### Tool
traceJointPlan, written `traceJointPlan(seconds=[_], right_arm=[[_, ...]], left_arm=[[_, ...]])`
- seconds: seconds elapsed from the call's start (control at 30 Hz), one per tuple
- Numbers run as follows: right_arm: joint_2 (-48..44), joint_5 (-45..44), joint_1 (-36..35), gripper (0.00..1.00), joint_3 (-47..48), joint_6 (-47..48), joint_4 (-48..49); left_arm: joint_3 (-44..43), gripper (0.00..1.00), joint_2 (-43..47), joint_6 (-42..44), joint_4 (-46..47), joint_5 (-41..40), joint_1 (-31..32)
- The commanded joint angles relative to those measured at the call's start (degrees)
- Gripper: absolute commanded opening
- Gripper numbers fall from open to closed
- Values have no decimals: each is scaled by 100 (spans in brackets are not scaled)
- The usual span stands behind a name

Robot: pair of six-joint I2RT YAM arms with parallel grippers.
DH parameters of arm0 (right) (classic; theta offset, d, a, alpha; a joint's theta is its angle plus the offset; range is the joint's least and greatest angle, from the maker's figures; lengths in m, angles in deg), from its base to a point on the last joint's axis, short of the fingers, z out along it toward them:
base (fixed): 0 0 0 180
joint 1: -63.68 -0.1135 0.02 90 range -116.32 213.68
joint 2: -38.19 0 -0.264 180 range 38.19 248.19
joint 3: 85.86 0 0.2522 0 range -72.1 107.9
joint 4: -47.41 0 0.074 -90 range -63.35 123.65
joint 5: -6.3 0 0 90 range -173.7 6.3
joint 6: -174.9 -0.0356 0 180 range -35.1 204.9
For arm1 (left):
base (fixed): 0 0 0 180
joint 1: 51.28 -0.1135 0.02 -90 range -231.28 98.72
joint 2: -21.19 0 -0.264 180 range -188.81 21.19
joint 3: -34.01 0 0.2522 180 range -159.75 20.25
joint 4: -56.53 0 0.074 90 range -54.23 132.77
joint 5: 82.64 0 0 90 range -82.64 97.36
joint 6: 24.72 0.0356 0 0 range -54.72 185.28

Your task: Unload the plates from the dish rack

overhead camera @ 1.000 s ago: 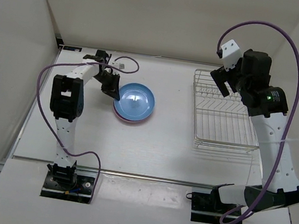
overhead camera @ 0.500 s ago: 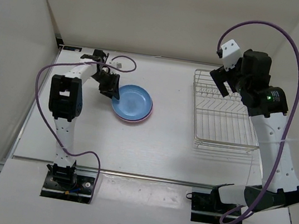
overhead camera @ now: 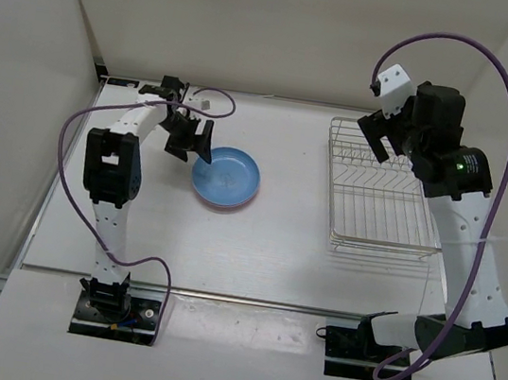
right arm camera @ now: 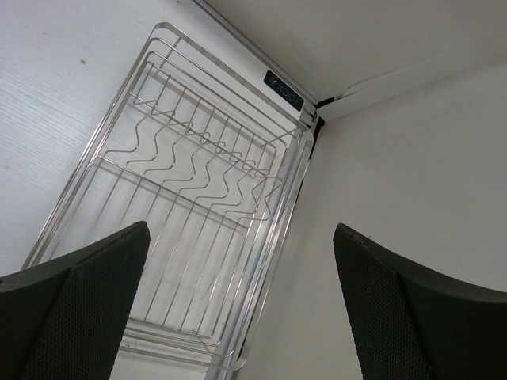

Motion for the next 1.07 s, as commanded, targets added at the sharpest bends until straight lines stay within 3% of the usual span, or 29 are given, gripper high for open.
traceJointPlan(seconds=[0.0, 0.13, 0.27, 0.6, 0.77, 1.03], right_arm=[[-66, 66, 77, 100, 236, -91, 52], [39, 118, 541, 100, 183, -528, -53], [548, 504, 1350, 100, 183, -1092, -1202], [480, 1225, 2853, 100, -397, -1023, -968], [479, 1226, 3056, 100, -582, -1110, -774], [532, 1709, 3223, 100, -81, -1251, -897]], left_arm=[[-471, 100, 685, 67, -345, -423, -53], [-639, 100, 983, 68, -574, -1197, -290], [-621, 100, 1545, 15, -643, -2094, -710], [-314, 100, 2733, 559, -1382, -2148, -2451], [-33, 100, 3129, 726, -1383, -2148, -2751], [151, 100, 3261, 727, -1330, -2034, -2866]])
